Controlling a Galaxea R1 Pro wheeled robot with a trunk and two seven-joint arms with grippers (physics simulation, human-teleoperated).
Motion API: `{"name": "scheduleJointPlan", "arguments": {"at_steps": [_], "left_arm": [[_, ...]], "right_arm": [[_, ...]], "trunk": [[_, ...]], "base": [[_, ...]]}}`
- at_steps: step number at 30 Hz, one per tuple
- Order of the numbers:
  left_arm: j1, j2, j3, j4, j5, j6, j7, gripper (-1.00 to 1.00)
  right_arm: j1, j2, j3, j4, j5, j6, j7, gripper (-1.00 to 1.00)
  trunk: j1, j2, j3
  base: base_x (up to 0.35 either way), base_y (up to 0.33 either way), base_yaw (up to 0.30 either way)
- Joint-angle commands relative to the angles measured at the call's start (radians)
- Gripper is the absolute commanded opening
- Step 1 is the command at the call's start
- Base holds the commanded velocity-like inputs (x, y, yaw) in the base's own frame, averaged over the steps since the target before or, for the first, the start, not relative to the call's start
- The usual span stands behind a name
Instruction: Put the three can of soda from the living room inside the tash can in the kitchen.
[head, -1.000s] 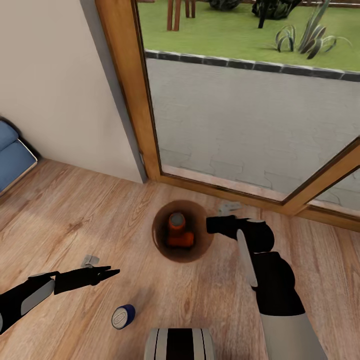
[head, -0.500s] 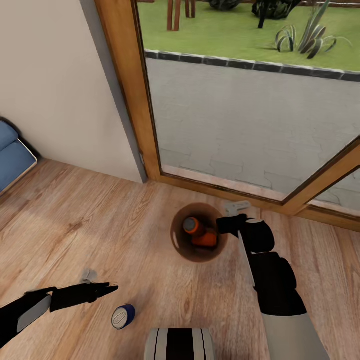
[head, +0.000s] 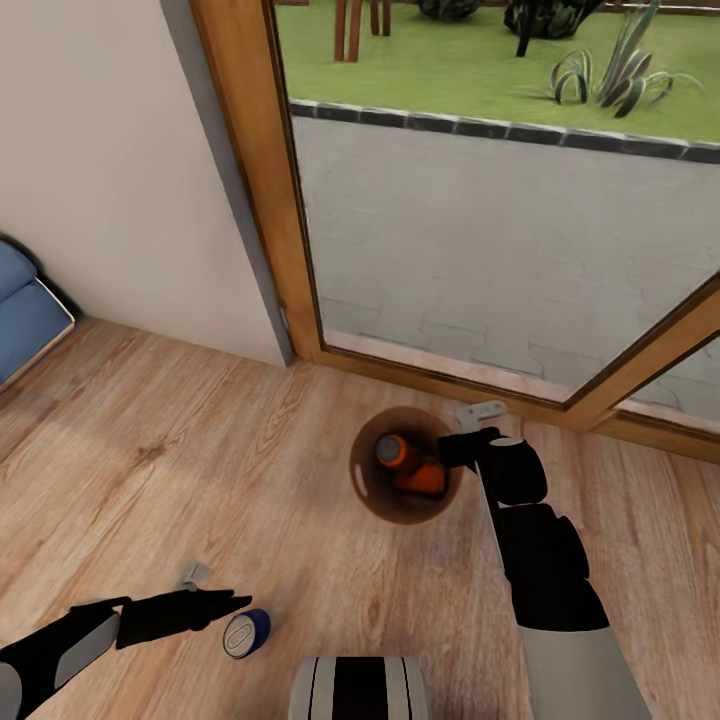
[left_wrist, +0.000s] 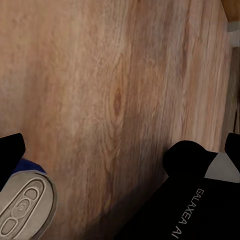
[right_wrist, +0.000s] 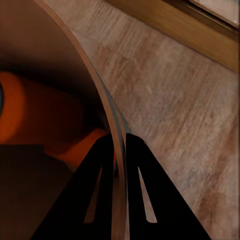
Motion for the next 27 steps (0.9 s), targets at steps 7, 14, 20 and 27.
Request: {"name": "scheduleJointPlan", "arguments": {"at_steps": [7, 14, 20, 27], "left_arm": [[0.0, -0.04, 0.0, 0.023, -0.001, 0.0, -0.004, 1.0], [0.0, -0.041, 0.0, 0.024, 0.0, 0.0, -0.003, 1.0], [0.0, -0.042, 0.0, 0.024, 0.0, 0.0, -0.002, 1.0], [0.0, -0.041, 0.0, 0.024, 0.0, 0.0, -0.005, 1.0]], "right_arm": [[0.0, 0.001, 0.0, 0.0, 0.017, 0.001, 0.004, -1.0], [0.0, 0.002, 0.0, 0.0, 0.035, 0.001, 0.004, -1.0], [0.0, 0.003, -0.002, 0.0, -0.177, 0.001, 0.004, -1.0], [-0.001, 0.003, -0.004, 0.0, -0.177, 0.001, 0.004, -1.0]], "trunk": [[0.0, 0.0, 0.0], [0.0, 0.0, 0.0], [0.0, 0.0, 0.0], [0.0, 0.0, 0.004]], "base": [[0.0, 0.0, 0.0], [0.0, 0.0, 0.0], [0.0, 0.0, 0.0], [0.0, 0.0, 0.0]]}}
